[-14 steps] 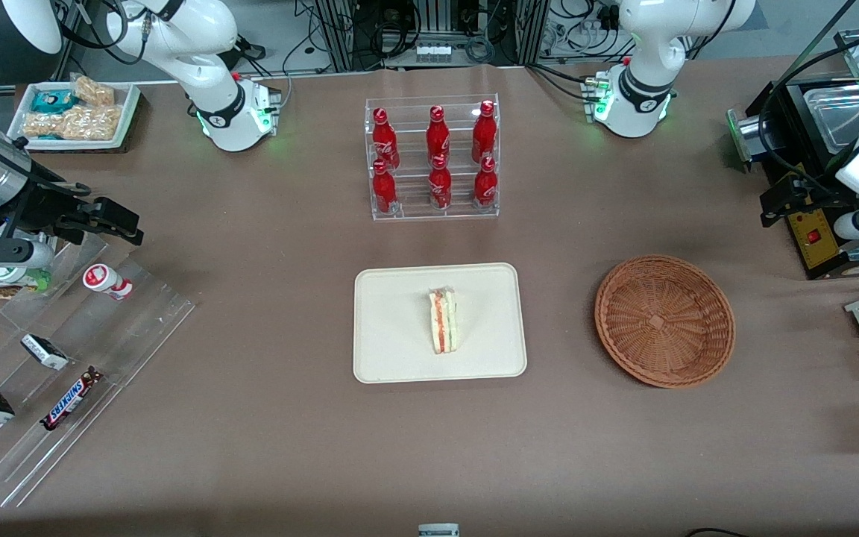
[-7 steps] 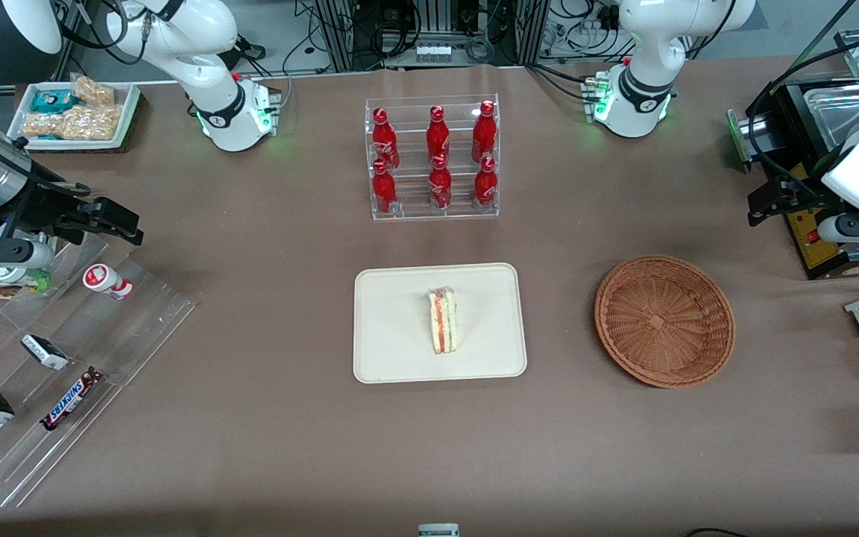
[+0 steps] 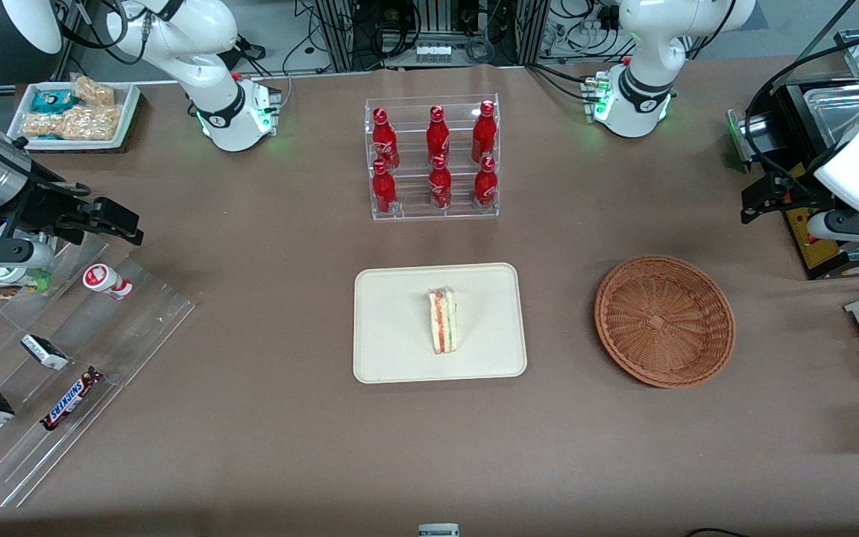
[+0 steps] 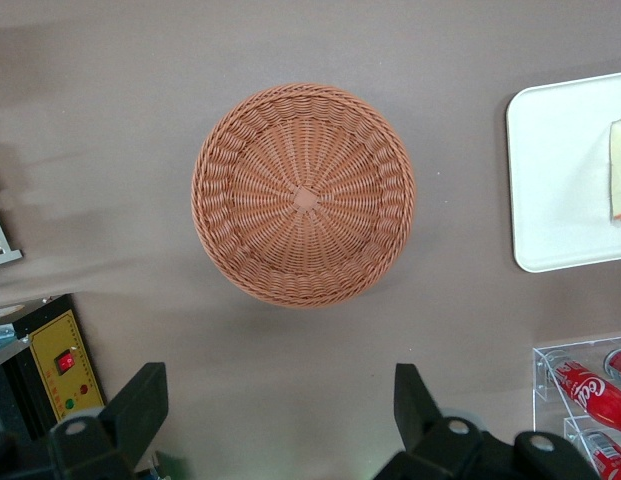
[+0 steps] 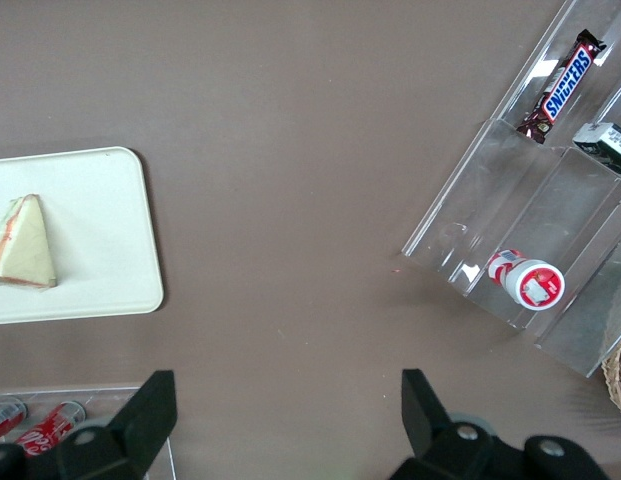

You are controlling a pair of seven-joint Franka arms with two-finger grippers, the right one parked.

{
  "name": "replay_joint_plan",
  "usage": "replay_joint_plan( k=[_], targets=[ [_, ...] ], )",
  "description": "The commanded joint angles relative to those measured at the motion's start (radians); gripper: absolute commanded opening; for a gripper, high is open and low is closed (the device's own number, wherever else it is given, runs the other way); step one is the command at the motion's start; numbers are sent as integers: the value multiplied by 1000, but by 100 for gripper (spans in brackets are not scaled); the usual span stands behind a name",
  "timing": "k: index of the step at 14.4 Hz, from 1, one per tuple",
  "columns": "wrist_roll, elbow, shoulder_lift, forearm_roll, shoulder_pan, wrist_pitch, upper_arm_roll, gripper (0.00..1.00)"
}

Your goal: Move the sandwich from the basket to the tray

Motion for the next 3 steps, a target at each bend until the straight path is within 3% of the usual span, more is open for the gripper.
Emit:
replay_joint_plan(
  k=[1,3],
  targets=[
    [19,20,5,-12,7,-17,-6,100],
    [19,20,7,-11,7,-17,-6,100]
  ],
)
